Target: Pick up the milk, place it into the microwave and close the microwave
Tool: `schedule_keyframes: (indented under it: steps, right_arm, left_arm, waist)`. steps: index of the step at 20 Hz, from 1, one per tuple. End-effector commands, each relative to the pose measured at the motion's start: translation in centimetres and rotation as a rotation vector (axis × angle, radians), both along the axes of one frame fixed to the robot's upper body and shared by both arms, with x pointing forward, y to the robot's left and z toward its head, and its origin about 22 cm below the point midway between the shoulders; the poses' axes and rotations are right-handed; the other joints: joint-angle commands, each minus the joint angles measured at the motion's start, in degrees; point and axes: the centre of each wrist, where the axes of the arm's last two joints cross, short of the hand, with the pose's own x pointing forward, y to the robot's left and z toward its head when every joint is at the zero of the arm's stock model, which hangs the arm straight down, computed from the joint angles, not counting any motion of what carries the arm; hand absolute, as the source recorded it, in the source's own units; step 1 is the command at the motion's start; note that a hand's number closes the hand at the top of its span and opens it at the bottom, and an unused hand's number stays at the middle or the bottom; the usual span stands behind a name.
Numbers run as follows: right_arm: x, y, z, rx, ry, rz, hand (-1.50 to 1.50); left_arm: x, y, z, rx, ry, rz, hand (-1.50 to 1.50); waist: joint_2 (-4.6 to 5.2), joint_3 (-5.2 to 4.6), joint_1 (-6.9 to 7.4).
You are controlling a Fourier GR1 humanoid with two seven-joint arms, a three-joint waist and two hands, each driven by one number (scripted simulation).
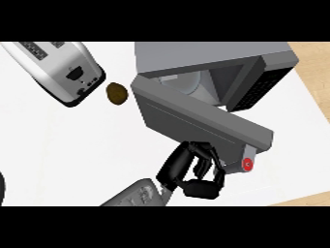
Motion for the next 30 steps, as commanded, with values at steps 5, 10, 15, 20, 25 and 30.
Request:
schedule_keyframes:
  steps: [5,10,15,20,25,30]
  right_arm:
    - [0.6,0.1,1.9,0.0,-0.017,0.076,-1.5]
    - [0.9,-0.4,3.0,-0.024,-0.012,0.085,-1.5]
    - [1.4,-1.3,4.1,-0.055,-0.005,0.086,-1.5]
    - [1.9,-1.3,4.7,-0.051,-0.011,0.101,-1.5]
    - [2.5,-1.7,5.3,-0.041,-0.021,0.098,-1.5]
    - [3.0,-2.3,6.3,-0.052,-0.037,0.086,-1.5]
  left_arm:
    - [3.0,-0.7,2.9,-0.133,0.01,0.103,1.5]
    - [5.4,-0.7,3.9,-0.143,0.013,0.163,1.5]
    - [7.6,-0.7,5.2,-0.162,0.028,0.187,1.5]
    - [9.2,-0.8,6.9,-0.238,0.008,0.207,1.5]
    - [10.1,-0.5,6.9,-0.252,0.001,0.238,1.5]
    - [10.2,-0.5,6.7,-0.286,-0.011,0.237,1.5]
  waist:
    - [0.92,-0.02,-3.94]
    - [1.32,0.09,-4.36]
    - [2.02,0.16,-5.05]
    - [2.53,0.14,-6.19]
    - [2.91,0.28,-7.14]
    - [2.96,0.24,-7.14]
